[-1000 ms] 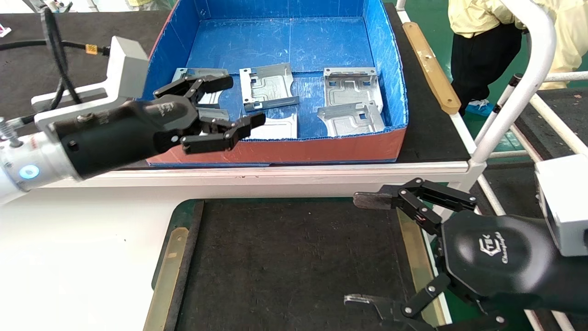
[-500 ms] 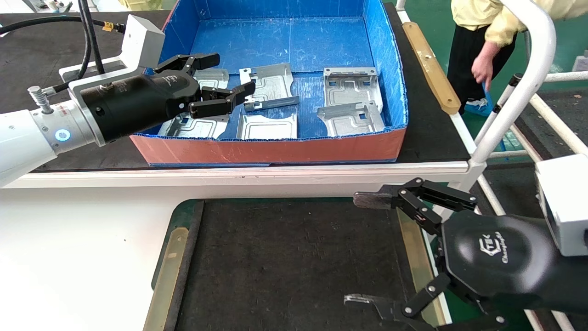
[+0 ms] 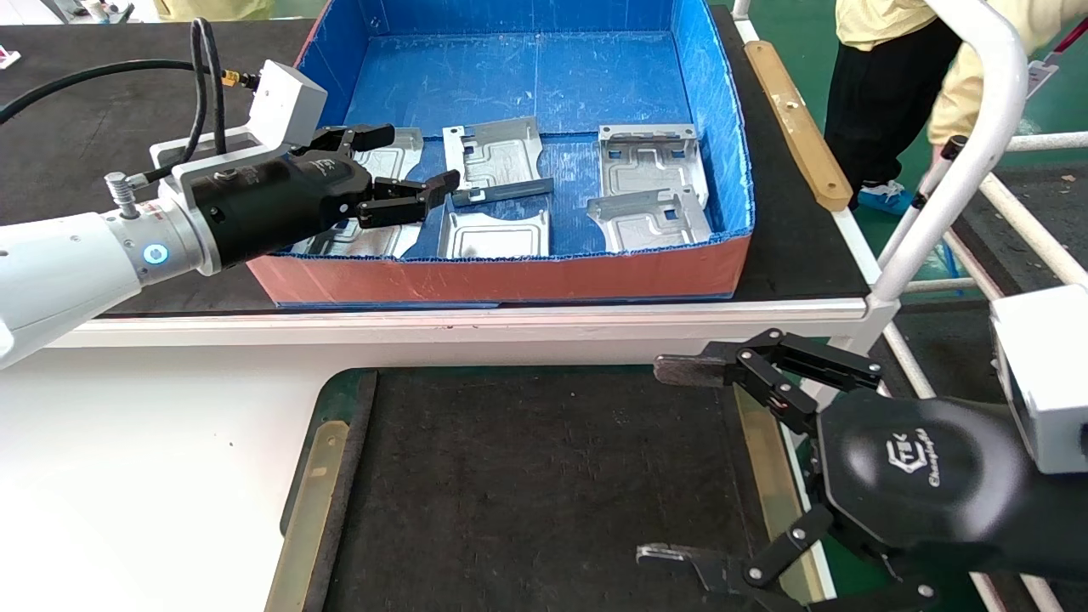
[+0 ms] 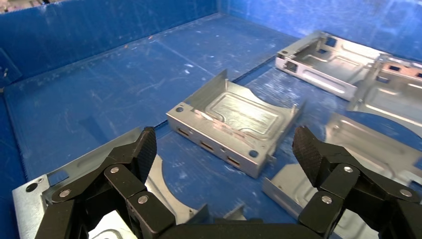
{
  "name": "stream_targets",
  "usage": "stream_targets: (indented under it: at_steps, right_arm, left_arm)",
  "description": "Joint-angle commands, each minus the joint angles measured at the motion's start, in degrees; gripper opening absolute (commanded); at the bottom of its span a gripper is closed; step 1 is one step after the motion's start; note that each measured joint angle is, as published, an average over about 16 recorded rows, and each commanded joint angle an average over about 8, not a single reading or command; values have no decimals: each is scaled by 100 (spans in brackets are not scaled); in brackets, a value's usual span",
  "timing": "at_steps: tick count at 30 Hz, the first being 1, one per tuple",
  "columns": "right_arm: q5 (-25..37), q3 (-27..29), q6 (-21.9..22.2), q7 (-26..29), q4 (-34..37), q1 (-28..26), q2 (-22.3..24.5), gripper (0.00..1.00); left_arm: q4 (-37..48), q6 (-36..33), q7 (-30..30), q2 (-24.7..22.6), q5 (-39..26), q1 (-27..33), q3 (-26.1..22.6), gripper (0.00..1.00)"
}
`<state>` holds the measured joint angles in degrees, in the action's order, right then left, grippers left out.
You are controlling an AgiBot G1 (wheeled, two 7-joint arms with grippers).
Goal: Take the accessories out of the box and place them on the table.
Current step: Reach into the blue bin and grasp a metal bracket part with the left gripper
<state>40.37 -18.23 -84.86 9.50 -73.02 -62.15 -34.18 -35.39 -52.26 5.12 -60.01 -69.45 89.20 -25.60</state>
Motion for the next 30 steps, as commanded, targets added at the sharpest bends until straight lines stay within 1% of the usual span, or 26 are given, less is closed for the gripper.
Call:
stream_targets:
  at_steps: [1,10,21,30]
  right_arm:
    - [0,0,0,0,0,0,0,100]
    - [-1,-2,1,-1,0,0,1,100]
    - [-3,-4,2,-2,0,-1,2,100]
    - [-4,-5,2,-3,0,-1,2,100]
  left_arm:
    - [74,83,16,-51,-35,37,-13,100]
    - [308,474,400,-388,-316,283,-201,100]
    - [929,958,958,-1004,-1104,1045,-713,100]
    - [1568,1240,1282,-1337,-1591,1481,-1015,100]
